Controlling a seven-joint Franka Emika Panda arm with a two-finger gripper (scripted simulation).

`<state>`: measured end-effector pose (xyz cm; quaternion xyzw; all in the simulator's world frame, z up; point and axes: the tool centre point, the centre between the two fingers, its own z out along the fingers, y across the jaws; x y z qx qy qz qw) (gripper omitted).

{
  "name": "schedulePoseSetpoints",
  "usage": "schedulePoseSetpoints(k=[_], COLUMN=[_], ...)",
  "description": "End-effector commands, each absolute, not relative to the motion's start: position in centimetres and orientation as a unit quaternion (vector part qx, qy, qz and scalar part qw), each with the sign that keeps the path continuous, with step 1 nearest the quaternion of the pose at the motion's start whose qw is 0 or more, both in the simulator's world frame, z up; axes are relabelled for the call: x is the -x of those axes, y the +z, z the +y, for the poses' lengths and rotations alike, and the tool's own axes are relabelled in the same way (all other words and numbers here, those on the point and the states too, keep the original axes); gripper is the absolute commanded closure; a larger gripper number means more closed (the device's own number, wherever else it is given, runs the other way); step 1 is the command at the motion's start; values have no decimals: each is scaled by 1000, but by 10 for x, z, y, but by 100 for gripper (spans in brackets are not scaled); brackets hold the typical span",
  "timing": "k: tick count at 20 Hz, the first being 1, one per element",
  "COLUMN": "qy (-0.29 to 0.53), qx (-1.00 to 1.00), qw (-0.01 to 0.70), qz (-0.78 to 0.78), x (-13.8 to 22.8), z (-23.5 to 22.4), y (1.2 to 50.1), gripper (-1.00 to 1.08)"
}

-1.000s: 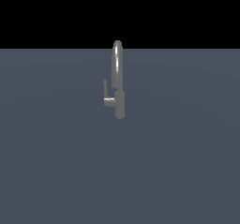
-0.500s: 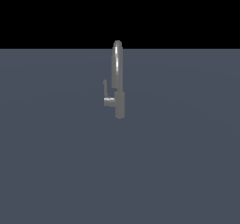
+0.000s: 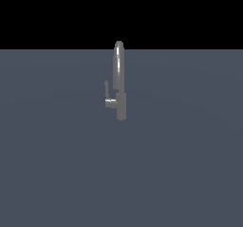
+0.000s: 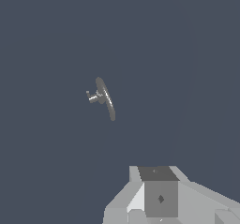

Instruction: Turn on the faucet by rotating a designated handle.

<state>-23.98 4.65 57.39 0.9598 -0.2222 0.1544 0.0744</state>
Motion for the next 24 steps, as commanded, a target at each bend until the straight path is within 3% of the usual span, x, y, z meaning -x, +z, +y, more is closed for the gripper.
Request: schedulePoseSetpoints(k=[1,13,24], qy=[178,266,314], qx=[-948,-882,-818], qw=[85,140,188], qz=[-251,-364,-445], x=[234,188,115], z=[59,122,166], y=[583,593,546], gripper=[108,108,108])
